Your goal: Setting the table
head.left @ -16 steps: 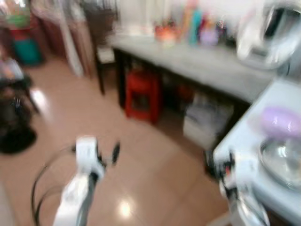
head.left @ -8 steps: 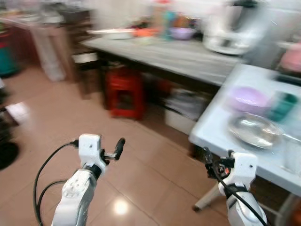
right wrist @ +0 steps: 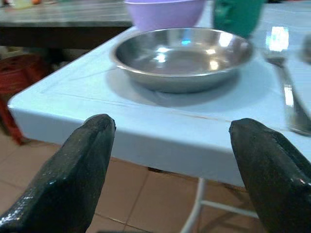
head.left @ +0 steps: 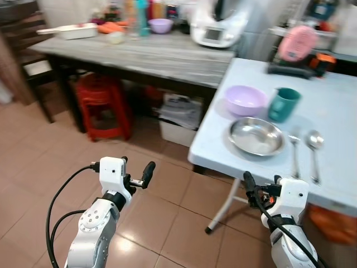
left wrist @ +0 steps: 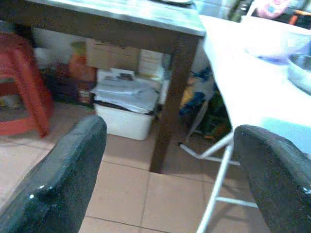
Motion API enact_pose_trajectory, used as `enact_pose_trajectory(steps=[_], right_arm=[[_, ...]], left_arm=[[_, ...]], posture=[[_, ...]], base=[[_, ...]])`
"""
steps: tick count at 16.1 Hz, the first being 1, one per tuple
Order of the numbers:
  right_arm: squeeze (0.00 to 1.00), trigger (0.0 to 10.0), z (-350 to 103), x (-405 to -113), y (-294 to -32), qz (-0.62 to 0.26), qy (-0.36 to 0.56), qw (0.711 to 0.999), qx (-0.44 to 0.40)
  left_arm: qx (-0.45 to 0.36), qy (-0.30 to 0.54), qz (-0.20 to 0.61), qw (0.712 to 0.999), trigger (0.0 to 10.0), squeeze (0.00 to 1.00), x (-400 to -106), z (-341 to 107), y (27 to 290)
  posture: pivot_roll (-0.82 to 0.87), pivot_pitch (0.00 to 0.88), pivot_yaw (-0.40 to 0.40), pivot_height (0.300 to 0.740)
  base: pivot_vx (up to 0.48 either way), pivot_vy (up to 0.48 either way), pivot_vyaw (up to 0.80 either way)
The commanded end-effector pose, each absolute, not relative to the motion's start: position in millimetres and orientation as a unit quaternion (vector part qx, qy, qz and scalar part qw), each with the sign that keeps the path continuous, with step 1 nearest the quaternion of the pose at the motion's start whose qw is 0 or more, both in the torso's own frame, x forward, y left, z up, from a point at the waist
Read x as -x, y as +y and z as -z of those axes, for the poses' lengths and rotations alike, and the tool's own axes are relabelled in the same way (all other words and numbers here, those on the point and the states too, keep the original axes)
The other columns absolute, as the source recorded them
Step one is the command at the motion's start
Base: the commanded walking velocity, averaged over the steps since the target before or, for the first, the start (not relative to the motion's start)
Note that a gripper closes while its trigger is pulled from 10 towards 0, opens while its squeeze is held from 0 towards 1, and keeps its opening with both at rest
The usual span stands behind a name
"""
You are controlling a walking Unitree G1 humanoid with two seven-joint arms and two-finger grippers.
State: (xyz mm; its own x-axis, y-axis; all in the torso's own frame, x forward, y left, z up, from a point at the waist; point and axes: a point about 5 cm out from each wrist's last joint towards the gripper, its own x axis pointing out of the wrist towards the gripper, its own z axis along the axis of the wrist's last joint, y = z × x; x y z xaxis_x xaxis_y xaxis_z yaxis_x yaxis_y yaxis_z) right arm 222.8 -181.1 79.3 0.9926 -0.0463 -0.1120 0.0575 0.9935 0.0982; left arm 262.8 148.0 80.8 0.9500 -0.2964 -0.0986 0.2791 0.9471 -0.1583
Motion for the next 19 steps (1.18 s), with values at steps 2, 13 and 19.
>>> enact_pose_trajectory(steps=[2,13,19], right_arm=[[0.0,10.0,-79.7,-224.4,-179.3,0.02,0.053,0.997,-0.048],[0.0,10.0,-90.1,-227.8,-178.7,0.011,0.035,0.999,-0.04],[0.0,10.0,-94.0,-228.4,-177.7,0.003,0.025,0.999,-0.036]], left_arm=[[0.069,0.054,0.152,0.984,10.0,0.0,-264.1,-85.3,147.2],[0.046,0.027,0.158,0.986,10.0,0.0,-263.3,-92.9,142.9],[0.042,0.019,0.143,0.989,10.0,0.0,-263.8,-92.9,144.0]], posture=[[-0.01,0.0,-0.014,0.74],[-0.01,0.0,-0.018,0.74],[-0.02,0.0,-0.02,0.74]], base=[[0.0,0.0,-0.8],[0.0,0.0,-0.8],[0.0,0.0,-0.36]])
